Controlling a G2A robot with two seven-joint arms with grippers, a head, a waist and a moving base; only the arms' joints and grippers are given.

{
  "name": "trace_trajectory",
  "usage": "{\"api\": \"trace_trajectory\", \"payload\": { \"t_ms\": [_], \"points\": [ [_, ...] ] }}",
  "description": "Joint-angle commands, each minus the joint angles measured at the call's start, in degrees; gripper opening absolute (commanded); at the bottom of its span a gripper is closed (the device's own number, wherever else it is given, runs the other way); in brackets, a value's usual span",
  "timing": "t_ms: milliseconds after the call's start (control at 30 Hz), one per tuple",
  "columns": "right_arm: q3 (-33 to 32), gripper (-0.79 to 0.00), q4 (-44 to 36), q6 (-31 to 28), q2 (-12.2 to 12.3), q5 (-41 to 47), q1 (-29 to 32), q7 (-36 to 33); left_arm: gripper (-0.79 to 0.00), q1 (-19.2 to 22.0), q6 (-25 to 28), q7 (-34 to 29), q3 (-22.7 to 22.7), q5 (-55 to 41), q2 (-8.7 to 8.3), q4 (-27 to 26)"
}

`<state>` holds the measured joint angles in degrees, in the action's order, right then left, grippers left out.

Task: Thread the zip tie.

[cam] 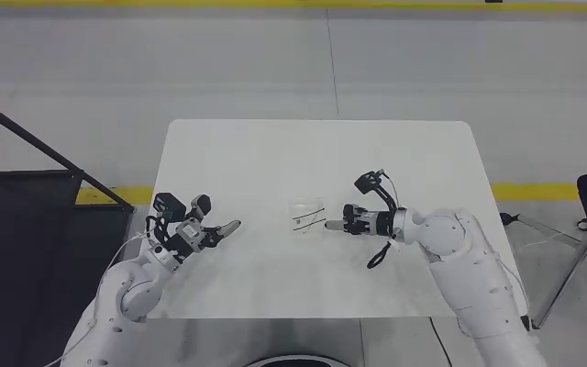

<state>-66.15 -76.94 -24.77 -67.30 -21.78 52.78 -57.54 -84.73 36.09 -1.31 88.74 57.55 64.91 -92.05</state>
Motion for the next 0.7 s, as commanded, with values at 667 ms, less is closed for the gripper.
{"api": "trace_trajectory", "payload": {
  "t_ms": [667],
  "points": [
    [5.81,-0.560,7.63,2.89,-1.15,2.54,-5.80,1.32,0.000,0.00,0.00,0.00,0.00,0.00,0.00,0.00]
  ]
}}
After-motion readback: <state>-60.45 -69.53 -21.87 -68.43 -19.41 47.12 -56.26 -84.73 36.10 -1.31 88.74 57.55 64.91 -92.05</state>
